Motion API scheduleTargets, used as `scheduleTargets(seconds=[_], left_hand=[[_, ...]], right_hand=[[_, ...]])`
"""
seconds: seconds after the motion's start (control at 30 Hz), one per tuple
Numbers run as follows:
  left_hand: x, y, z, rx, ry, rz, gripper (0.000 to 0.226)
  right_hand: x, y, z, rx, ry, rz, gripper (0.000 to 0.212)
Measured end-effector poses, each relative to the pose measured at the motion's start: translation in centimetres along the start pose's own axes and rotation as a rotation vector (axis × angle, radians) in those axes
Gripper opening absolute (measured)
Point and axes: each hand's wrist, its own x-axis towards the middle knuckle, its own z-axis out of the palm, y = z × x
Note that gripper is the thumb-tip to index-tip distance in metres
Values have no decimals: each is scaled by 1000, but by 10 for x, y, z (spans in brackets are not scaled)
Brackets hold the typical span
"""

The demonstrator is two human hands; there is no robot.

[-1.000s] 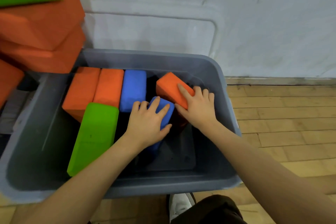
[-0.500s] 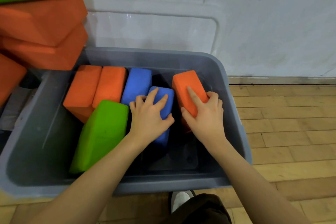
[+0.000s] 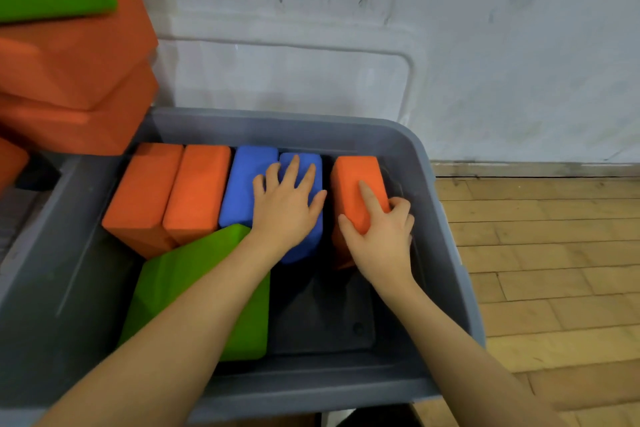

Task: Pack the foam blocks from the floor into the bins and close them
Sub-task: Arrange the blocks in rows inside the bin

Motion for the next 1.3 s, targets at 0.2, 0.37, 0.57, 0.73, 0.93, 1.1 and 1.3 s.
scheduleTargets(seconds=[0.2, 0.37, 0.57, 0.73, 0.93, 1.1, 1.3], left_hand=[[-5, -13, -10, 100, -131, 43, 58], [-6, -23, -16, 61, -265, -76, 61], [-5, -21, -13, -25, -297, -94, 58], [-5, -22, -13, -47, -300, -85, 60], [-8, -30, -26, -17, -233, -56, 62], [-15, -34, -25, -26, -355, -99, 69], [-11, -39, -26, -58, -446, 26, 96]], right_hand=[[9, 2, 12, 54, -81, -22, 68], [8, -6, 19, 60, -17, -14, 58], [17, -26, 31, 57, 47, -16, 53], [13, -19, 31, 99, -27, -39, 49], [15, -15, 22, 51, -74, -10, 57], [13, -22, 30, 104, 2, -30, 51], [15, -22, 30, -16, -4, -28, 49]])
